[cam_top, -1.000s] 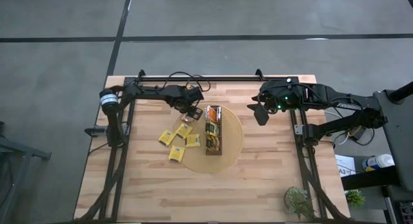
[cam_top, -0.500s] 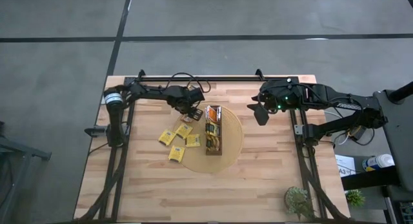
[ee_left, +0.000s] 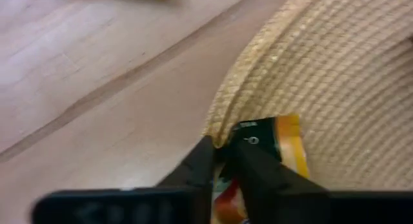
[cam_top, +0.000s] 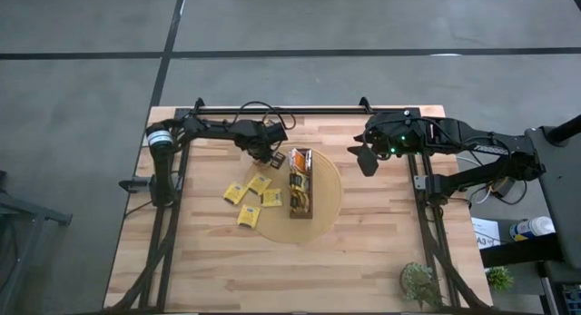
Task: Pick & Place Tea
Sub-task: Put the bottom orange tea bag into the bottom section of the wooden organizer
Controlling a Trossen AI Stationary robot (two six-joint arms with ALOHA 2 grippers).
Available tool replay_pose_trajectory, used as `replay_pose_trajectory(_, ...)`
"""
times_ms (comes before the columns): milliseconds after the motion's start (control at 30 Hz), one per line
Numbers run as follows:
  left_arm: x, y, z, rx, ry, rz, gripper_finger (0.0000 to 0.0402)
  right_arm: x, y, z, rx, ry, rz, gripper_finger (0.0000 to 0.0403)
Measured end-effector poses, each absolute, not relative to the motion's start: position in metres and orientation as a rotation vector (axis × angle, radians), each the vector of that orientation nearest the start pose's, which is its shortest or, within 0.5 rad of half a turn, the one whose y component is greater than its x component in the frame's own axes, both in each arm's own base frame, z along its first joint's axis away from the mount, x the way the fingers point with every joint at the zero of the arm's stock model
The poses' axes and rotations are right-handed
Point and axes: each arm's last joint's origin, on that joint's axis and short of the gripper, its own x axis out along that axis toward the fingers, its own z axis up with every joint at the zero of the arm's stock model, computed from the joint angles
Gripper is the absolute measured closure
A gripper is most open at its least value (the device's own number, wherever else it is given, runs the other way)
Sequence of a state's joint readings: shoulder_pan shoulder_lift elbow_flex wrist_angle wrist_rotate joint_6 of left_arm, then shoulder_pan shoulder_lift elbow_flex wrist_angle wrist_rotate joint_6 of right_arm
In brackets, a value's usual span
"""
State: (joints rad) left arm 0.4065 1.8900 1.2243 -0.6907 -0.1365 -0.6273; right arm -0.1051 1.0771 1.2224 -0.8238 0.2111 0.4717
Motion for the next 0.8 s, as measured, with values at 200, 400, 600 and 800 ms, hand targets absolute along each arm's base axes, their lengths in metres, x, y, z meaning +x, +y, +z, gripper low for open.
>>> replay_pose_trajectory(200,0.323,0.144,0.156,-0.695,1.177,0.876,0.0397,0.202,-0.027,0.371,0.410,0.595,-0.457,0.0197)
replay_pose_trajectory(400,0.324,0.144,0.161,-0.692,1.170,0.879,0.0400,0.202,-0.027,0.371,0.410,0.596,-0.457,0.0197)
replay_pose_trajectory(600,0.329,0.146,0.185,-0.688,1.100,0.867,0.0401,0.202,-0.027,0.371,0.410,0.596,-0.457,0.0197)
replay_pose_trajectory(800,0.331,0.148,0.213,-0.679,1.029,0.863,0.0401,0.202,-0.027,0.371,0.411,0.595,-0.457,0.0197)
